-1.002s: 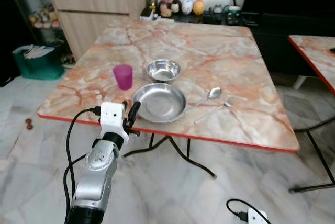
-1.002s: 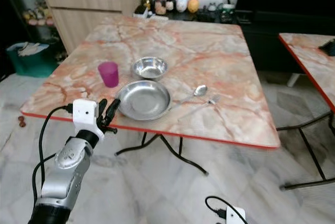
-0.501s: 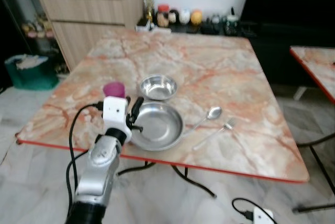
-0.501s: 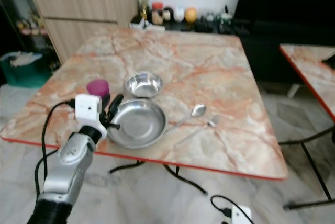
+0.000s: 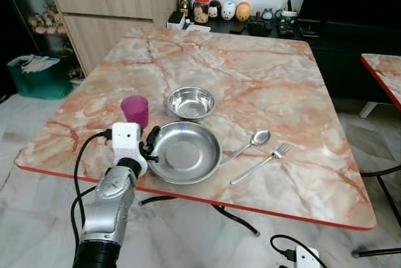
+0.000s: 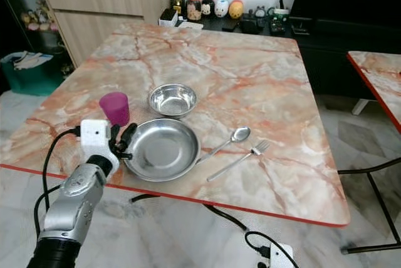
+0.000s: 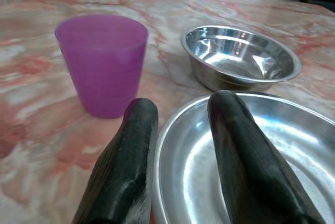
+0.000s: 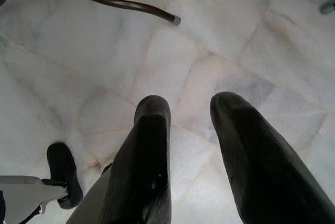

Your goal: Setting the table

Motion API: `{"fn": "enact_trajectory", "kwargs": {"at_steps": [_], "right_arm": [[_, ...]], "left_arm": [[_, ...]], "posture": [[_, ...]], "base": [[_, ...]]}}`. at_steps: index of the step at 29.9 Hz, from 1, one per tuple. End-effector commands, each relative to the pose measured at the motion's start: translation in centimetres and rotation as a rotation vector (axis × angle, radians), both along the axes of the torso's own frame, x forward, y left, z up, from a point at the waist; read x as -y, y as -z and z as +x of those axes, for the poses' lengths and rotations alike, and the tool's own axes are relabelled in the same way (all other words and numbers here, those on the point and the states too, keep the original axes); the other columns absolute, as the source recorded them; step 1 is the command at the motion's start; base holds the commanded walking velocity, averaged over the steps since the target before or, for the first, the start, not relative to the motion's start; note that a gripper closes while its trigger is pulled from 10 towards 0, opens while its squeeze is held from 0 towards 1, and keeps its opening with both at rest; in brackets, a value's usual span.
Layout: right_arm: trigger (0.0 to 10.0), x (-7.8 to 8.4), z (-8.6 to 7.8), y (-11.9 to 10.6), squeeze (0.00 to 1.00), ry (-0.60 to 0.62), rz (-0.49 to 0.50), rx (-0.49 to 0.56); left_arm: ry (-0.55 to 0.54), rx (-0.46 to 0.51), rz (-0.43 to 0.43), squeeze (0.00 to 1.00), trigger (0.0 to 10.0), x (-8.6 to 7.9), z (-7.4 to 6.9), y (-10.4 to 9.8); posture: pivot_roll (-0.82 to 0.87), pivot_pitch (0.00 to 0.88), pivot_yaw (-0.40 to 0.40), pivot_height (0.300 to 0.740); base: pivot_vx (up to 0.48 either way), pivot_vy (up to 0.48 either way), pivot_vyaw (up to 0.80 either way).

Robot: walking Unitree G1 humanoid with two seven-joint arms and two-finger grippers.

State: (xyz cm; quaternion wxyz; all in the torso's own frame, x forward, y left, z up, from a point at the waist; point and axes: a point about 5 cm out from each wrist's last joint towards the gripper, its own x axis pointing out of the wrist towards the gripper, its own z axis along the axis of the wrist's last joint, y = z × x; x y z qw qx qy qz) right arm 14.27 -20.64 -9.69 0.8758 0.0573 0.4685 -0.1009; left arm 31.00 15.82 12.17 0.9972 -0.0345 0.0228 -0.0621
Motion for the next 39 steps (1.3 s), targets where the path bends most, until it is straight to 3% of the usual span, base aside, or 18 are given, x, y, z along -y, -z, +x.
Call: {"fn": "enact_trajectory", "kwargs": {"at_steps": [1, 10, 19, 20, 21, 28, 39], "right_arm": [[10.0, 0.2, -0.1, 0.0, 0.00, 0.002, -0.002, -0.006], [10.0, 0.2, -0.1, 0.0, 0.00, -0.007, -0.003, -0.009], [10.0, 0.0, -0.2, 0.1, 0.00, -0.007, 0.000, -0.011], [10.0, 0.0, -0.2, 0.1, 0.00, -0.008, 0.000, -0.011], [10.0, 0.0, -0.2, 0.1, 0.00, -0.009, 0.001, -0.012], [10.0, 0.0, -0.2, 0.1, 0.00, -0.012, 0.000, -0.011], [10.0, 0.1, -0.1, 0.0, 0.00, -0.018, -0.002, -0.011]], "left_arm": [[0.005, -0.012, -0.004, 1.00, 10.0, 0.0, 0.1, -0.1], [-0.011, -0.070, 0.004, 1.00, 10.0, -0.5, 0.1, 0.5], [-0.147, -0.112, -0.039, 1.00, 10.0, -1.7, 0.9, 0.4], [-0.149, -0.119, -0.031, 0.47, 10.0, -1.7, 1.0, 0.5], [-0.149, -0.128, -0.027, 0.00, 10.0, -1.8, 1.1, 0.6], [-0.109, -0.180, -0.044, 0.00, 10.0, -1.3, 1.4, 1.2], [-0.131, -0.180, -0.028, 0.00, 10.0, -0.8, 1.9, 1.1]], "posture": [[0.08, 0.000, -0.034, 0.740], [0.08, 0.000, -0.038, 0.740], [0.08, 0.000, -0.029, 0.740], [0.08, 0.000, -0.032, 0.740], [0.08, 0.000, -0.031, 0.740], [0.08, 0.000, -0.033, 0.740], [0.08, 0.000, -0.037, 0.740]], "base": [[0.000, 0.000, 0.00], [0.000, 0.000, 0.00], [0.000, 0.000, 0.00], [0.000, 0.000, 0.00], [0.000, 0.000, 0.00], [0.000, 0.000, 0.00], [0.000, 0.000, 0.00]]}}
